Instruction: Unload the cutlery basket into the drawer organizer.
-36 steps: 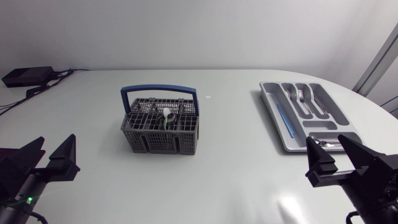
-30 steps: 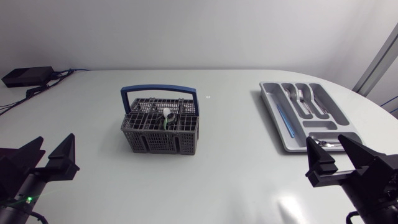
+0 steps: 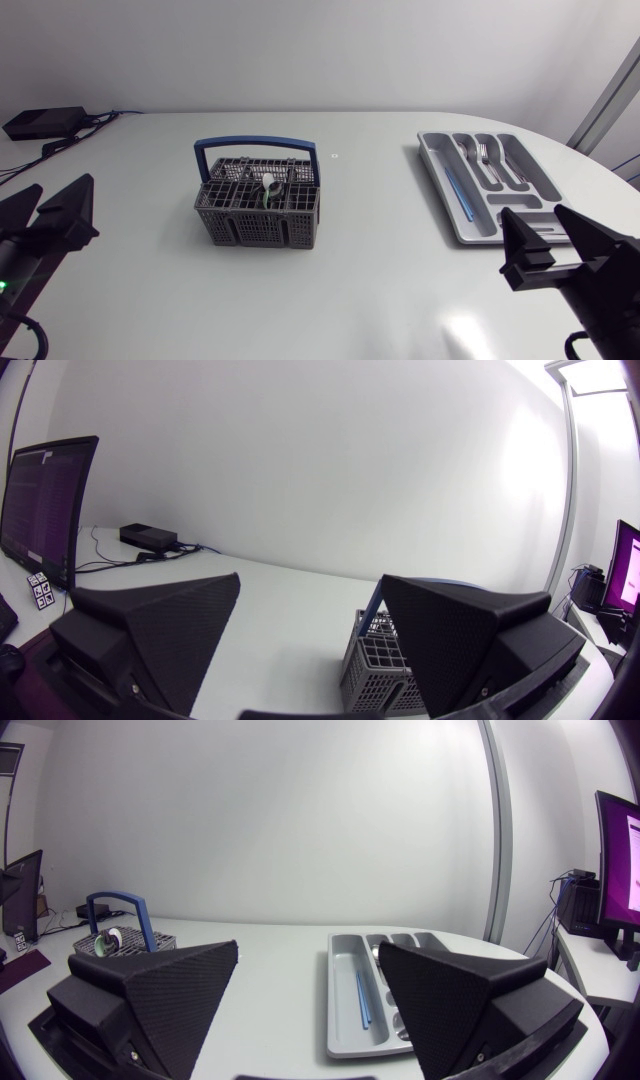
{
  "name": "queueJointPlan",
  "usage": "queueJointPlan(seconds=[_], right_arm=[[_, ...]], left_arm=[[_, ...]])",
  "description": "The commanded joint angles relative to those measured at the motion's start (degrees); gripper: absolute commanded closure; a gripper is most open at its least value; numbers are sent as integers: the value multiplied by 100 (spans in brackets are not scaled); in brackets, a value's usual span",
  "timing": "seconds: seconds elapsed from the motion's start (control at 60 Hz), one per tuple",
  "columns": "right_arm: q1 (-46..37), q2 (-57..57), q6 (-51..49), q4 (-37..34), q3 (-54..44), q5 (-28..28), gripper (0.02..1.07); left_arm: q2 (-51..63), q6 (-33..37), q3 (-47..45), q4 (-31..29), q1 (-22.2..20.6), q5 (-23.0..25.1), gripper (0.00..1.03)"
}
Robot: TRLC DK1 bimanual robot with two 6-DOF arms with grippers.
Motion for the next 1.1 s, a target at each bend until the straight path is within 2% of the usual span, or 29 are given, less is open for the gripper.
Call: queueJointPlan(seconds=[0.0, 0.217, 0.3, 0.467, 0.567, 0.683, 0.9, 1.0, 1.083], right_arm=[[19, 388, -75, 191, 315, 41, 6], [19, 1548, -92, 420, 1071, 58, 6], [107, 2163, -92, 411, 1537, 155, 6], [380, 2910, -101, 183, 2240, 392, 6], [573, 3420, -92, -160, 2732, 524, 7], [828, 3903, -40, -644, 3269, 647, 7], [1390, 4791, -13, -1944, 4253, 638, 7], [1592, 5107, -154, -2384, 4534, 445, 7], [1584, 5415, -189, -2762, 4807, -196, 7]], left_arm=[[385, -173, 371, 8, -43, -5, 4], [1563, -234, 1154, -10, -201, -14, 4], [2143, -234, 1584, -54, -368, -233, 4], [2882, 47, 2261, -537, -834, -866, 5], [3497, 381, 2841, -1117, -1176, -1262, 5], [3910, 855, 3237, -1495, -1378, -1262, 5], [4499, 1154, 3711, -2032, -1660, -1244, 5], [4718, 1260, 3896, -2322, -1862, -1209, 5], [4762, 1400, 3913, -2339, -1994, -1209, 5]])
